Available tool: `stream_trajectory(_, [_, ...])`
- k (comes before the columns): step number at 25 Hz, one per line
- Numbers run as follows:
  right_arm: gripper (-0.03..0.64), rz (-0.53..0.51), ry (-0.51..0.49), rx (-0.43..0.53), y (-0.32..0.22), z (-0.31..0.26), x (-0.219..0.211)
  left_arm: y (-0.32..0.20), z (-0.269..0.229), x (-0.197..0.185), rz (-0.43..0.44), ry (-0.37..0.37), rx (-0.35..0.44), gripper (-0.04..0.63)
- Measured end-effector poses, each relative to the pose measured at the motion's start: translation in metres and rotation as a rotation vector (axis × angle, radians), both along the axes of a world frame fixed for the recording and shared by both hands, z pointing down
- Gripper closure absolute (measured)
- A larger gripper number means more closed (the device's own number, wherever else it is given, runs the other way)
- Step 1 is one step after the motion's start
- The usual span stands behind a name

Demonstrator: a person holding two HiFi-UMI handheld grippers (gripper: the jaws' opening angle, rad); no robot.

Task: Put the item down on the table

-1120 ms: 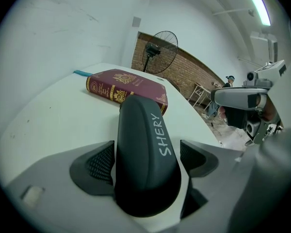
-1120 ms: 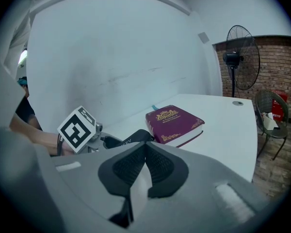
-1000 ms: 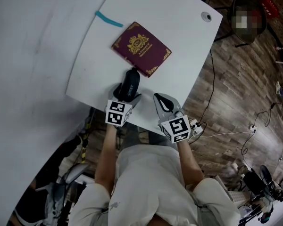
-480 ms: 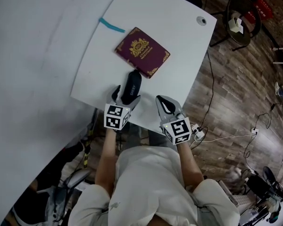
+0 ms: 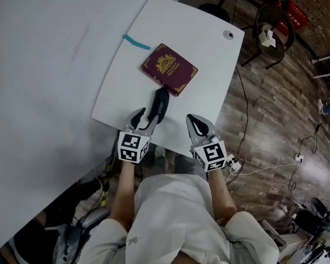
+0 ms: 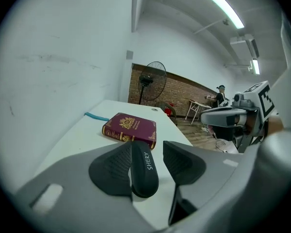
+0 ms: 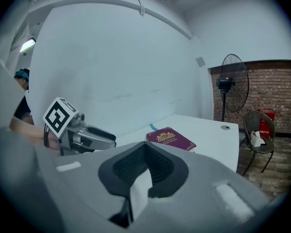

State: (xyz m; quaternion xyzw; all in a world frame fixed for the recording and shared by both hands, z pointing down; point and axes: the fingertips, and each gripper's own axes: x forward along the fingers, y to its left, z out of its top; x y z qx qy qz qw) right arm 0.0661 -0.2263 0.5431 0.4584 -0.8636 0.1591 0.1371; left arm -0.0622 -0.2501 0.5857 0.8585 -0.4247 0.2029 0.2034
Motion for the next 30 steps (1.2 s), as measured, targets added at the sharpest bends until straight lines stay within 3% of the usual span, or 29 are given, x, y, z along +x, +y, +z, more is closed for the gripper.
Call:
stream_trajectory(3, [0.612, 0.021, 0.003, 0.028, 0.006, -0.012, 0.001, 0.007, -0.019, -0.002, 0.015, 0.004, 0.044, 0.413])
stream_trajectory(10, [0.614, 0.064, 0.013, 0.057, 0.027, -0.029, 0.002, 0.027, -0.049, -0.011, 0.008, 0.013, 0.134, 0.582])
stream_trajectory(30, [0.614, 0.088, 0.044, 0.101, 0.054, -0.045, -0.008, 0.046, -0.057, -0.012, 0.047, 0.034, 0.174, 0.580])
